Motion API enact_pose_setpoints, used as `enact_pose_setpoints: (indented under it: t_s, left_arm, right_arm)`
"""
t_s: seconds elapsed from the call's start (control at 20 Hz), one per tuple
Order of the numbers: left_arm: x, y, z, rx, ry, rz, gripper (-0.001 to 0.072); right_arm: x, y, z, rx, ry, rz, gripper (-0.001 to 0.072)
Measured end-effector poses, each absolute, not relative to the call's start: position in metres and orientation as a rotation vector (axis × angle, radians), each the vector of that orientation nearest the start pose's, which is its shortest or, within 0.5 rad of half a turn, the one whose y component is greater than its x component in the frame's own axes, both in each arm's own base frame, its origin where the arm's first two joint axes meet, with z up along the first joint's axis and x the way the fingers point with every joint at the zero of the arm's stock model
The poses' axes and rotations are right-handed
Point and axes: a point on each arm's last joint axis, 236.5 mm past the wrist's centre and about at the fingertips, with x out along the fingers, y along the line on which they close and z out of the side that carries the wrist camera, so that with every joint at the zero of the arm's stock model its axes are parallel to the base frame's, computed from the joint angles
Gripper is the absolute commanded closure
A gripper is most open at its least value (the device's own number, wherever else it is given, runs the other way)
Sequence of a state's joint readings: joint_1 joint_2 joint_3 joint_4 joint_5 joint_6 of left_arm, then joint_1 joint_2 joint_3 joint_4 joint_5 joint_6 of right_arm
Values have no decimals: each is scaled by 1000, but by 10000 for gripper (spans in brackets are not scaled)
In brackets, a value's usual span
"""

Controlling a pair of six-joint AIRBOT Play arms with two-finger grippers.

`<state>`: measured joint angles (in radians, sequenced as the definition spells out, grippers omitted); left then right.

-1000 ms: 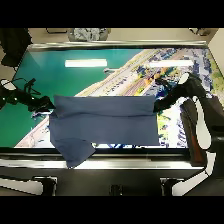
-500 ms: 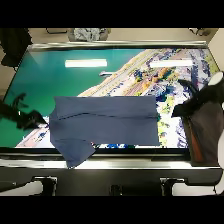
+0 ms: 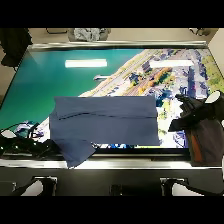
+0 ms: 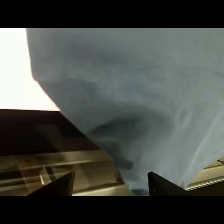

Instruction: Fold the shirts.

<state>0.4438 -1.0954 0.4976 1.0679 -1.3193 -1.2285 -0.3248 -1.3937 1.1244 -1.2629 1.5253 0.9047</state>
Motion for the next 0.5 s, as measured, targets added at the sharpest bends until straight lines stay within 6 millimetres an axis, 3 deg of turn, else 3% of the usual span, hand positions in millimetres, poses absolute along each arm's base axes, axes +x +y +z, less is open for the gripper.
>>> enact_pose_setpoints:
  t_s: [0.05,0.15,0.2,0.25,0.3,0.5]
  left_arm:
    - [183,-40,-95,-703,1645,-209,257]
    - [183,-46,-98,-714,1637,-207,290]
    - [186,-48,-100,-727,1623,-196,460]
    - [189,-46,-104,-724,1607,-174,600]
    - [192,-43,-107,-722,1591,-151,668]
    - [197,-43,-109,-737,1569,-125,680]
  right_arm:
    - [294,-23,-33,69,1588,524,236]
    - [294,-24,-34,67,1585,521,234]
    - [293,-23,-35,67,1587,523,177]
    - [291,-23,-36,69,1593,524,54]
    - [288,-22,-38,74,1601,528,35]
    - [263,0,-58,176,1652,579,44]
